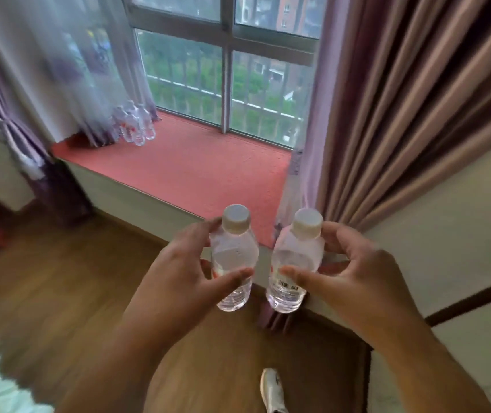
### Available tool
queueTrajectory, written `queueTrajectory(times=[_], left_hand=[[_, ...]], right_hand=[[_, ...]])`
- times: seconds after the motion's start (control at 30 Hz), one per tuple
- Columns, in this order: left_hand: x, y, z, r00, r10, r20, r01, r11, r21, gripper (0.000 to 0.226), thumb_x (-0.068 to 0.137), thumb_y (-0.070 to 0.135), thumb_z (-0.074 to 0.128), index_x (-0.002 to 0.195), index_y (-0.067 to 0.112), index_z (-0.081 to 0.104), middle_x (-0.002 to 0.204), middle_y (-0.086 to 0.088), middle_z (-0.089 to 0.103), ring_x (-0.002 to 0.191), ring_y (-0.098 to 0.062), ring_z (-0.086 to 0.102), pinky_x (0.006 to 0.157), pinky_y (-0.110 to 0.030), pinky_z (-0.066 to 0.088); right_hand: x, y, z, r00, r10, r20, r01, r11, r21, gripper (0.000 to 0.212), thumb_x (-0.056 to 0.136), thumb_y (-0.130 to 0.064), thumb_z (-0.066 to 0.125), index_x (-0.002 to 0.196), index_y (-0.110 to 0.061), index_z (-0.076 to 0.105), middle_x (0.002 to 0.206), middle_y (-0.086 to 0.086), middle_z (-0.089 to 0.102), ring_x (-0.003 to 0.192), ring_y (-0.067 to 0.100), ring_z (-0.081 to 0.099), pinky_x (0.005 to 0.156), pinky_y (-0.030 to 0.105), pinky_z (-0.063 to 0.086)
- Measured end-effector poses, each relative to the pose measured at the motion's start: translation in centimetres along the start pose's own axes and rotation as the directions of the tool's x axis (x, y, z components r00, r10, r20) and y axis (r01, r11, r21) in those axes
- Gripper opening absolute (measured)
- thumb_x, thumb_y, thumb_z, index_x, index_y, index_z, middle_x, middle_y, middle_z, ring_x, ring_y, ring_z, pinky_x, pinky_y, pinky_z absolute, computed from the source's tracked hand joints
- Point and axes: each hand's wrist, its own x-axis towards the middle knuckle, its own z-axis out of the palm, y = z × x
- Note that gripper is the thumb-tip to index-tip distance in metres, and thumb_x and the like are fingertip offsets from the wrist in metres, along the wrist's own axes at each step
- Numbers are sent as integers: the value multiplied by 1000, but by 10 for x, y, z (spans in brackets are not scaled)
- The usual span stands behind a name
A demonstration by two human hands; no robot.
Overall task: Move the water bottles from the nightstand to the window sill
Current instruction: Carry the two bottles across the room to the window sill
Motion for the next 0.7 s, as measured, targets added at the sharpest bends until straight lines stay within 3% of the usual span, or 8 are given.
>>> queueTrajectory(times=[0.1,0.17,0.27,0.37,0.47,0.6,0.7], left_hand=[[12,-25,-20,988,-91,-122,97,995,40,84,65,76,72,139,53,41,114,44,48,104,20,51,76,-15,49],[22,-34,-33,969,-151,-196,169,983,75,82,67,70,77,139,47,46,118,34,53,103,17,53,78,-15,50],[33,-40,-51,914,-231,-334,286,950,125,78,68,62,82,136,47,49,116,34,53,102,17,53,72,-6,45],[42,-45,-64,837,-313,-449,406,905,126,80,66,65,82,136,51,45,118,39,48,102,11,56,76,-13,42],[42,-52,-67,730,-381,-567,528,842,113,81,66,69,80,135,54,40,117,42,45,100,3,57,77,-18,42],[31,-58,-61,596,-471,-650,637,771,24,79,65,68,81,132,56,41,118,40,49,98,5,59,74,-13,42],[24,-60,-60,522,-530,-668,695,719,-28,80,65,67,83,132,56,42,123,35,51,99,6,59,76,-17,46]], right_hand=[[53,-5,33,988,-89,129,75,992,105,75,58,-58,89,125,-42,60,111,-25,69,92,-7,68,75,19,58],[88,-10,52,968,-171,183,144,977,156,75,58,-58,89,125,-42,60,113,-24,69,90,-8,68,73,15,57],[141,-23,76,923,-283,261,226,947,226,75,57,-59,89,124,-42,60,110,-24,70,82,-7,69,70,14,56],[189,-37,102,866,-378,328,285,912,296,73,57,-57,89,123,-46,60,108,-28,69,79,-6,70,69,23,59],[223,-48,129,785,-485,386,365,865,345,73,57,-57,90,122,-51,58,108,-35,65,80,-8,68,67,20,57],[249,-59,163,695,-552,461,368,823,433,69,59,-50,91,120,-49,60,109,-33,66,78,-6,69,69,25,58],[256,-67,184,629,-593,503,377,798,470,66,59,-50,92,118,-49,61,105,-36,65,77,-7,68,65,17,55]])
